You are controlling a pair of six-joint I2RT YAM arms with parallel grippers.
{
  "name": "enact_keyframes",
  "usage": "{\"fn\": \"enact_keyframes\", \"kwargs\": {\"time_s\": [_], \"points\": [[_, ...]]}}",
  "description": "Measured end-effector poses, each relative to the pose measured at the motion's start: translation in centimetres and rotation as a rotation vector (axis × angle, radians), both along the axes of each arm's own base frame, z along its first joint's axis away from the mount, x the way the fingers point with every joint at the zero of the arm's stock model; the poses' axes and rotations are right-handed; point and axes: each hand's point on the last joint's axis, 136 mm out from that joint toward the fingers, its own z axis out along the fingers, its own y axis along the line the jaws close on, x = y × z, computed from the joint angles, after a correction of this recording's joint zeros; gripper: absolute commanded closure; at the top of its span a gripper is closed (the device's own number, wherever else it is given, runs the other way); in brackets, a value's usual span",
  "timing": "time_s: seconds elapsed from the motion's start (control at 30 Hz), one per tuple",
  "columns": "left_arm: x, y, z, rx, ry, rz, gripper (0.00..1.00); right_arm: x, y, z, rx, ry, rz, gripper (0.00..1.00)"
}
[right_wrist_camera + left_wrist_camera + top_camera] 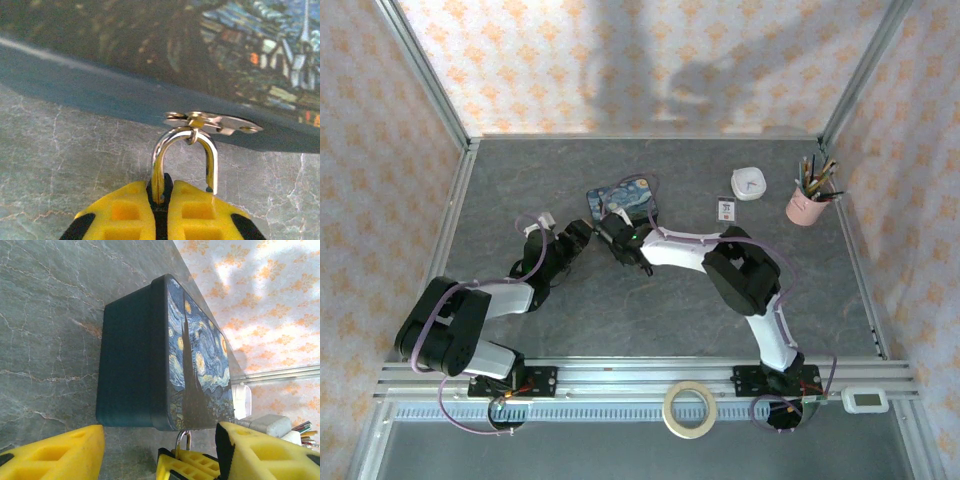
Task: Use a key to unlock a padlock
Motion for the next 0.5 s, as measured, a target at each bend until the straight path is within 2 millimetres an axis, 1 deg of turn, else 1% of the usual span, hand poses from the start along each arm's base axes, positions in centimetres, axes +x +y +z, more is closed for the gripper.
{"fn": "enact_keyframes", "kwargs": {"time_s": [0.17, 0.3, 0.4, 0.5], "points": [[0.1, 0.2, 0.1, 0.001, -0.004, 0.004, 0.4, 0.0, -0.1, 0.0, 0.004, 0.034, 0.098, 1.0], [0.6, 1.0, 0.3, 0.007, -0.018, 0.023, 0.4, 0.6, -1.0, 0.3, 0.032, 0.077, 0.19, 1.0], [1.5, 1.5, 0.1, 0.022, -0.017, 0.035, 0.4, 0.8, -1.9, 0.5, 0.056, 0.089, 0.272, 1.0], [3.2, 1.4, 0.8, 0.04, -0.037, 0.03, 0.4, 0.5, -2.6, 0.9, 0.066, 0.088, 0.37, 1.0]]}}
